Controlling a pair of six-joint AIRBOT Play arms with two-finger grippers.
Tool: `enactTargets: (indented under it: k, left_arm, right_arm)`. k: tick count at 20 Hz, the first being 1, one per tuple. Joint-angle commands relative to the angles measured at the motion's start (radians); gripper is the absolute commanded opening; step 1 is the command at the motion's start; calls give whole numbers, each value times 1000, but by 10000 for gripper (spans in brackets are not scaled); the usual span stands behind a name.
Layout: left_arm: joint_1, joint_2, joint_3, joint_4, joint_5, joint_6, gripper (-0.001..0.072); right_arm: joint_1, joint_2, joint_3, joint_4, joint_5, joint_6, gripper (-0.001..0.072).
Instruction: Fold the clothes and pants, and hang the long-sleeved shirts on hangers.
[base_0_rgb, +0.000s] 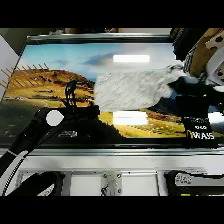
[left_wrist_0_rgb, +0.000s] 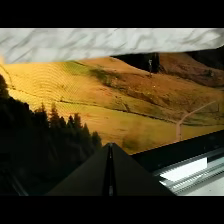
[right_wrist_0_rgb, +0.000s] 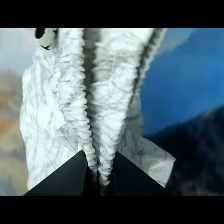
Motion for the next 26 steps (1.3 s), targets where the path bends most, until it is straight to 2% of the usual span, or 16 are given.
enactTargets:
  k: [1, 4, 6, 9, 12, 14, 18, 26]
  left_arm:
    - [0, -1, 2, 2, -1, -1, 7]
    - [0, -1, 2, 2, 0, -1, 7]
    - [0, -1, 2, 2, 0, -1, 7]
    - [0, -1, 2, 2, 0, -1, 7]
    - [0, -1, 2, 2, 0, -1, 6]
    - [0, -1, 2, 2, -1, 0, 7]
    - [0, -1, 2, 1, -9, 0, 7]
    - [0, -1, 2, 1, -93, 78, 6]
  right_arm:
    - [-136, 14, 180, -149, -138, 230, 29]
    - [-241, 66, 187, -286, -153, 381, 29]
    - [-291, 127, 187, -481, -107, 518, 29]
    - [-311, 241, 187, -862, -10, 745, 29]
    - [-312, 335, 187, -1115, 128, 867, 29]
    - [-312, 370, 182, -1165, 225, 878, 29]
    - [-312, 440, 97, -1164, 355, 922, 29]
    - [-310, 629, -257, -1162, 463, 1038, 30]
